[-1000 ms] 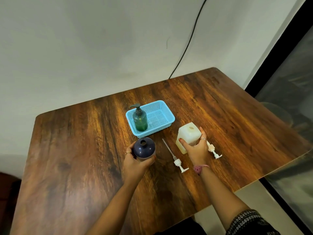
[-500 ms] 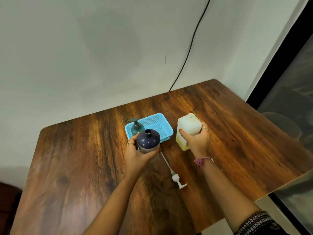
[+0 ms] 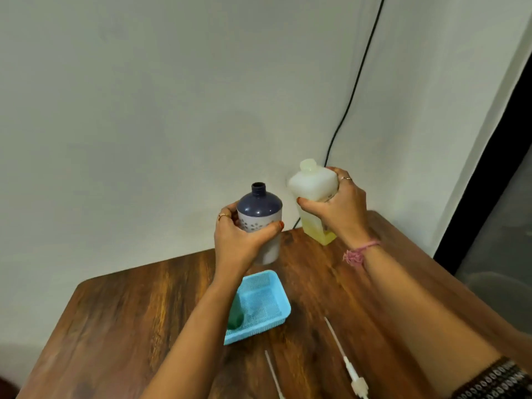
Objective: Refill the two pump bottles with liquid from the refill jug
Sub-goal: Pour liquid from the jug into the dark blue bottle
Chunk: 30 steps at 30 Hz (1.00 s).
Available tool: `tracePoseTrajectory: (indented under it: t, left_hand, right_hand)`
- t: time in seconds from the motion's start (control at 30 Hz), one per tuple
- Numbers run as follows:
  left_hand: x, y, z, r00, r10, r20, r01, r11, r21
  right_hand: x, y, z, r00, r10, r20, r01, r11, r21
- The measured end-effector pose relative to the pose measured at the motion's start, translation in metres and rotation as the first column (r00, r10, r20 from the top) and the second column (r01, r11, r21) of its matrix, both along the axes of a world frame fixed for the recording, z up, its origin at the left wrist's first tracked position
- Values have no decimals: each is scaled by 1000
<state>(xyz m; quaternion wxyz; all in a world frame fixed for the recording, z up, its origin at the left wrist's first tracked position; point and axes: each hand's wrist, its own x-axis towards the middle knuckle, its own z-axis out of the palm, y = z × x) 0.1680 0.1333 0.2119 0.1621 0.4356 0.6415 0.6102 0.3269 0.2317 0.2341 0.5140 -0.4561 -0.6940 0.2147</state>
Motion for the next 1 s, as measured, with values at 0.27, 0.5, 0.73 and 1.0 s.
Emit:
tracePoseTrajectory:
  t: [0.27,0.5,0.73,1.0]
  left_hand:
    - [17,41,64,999,35,-20,-33,997,68]
    - [26,61,96,997,69,-26,-66,993,100]
    - [37,72,107,995,87,-46,-82,992,100]
    - [46,79,107,996,86,-23,-83,991,106]
  right_hand:
    - [8,45,88,970,138,202,-176,967,184]
    - [12,72,128,930,146,337,-259,911,321]
    - [17,86,147,884,147,444,-341,853,395]
    - [23,96,152,848,82,524,-364,808,462]
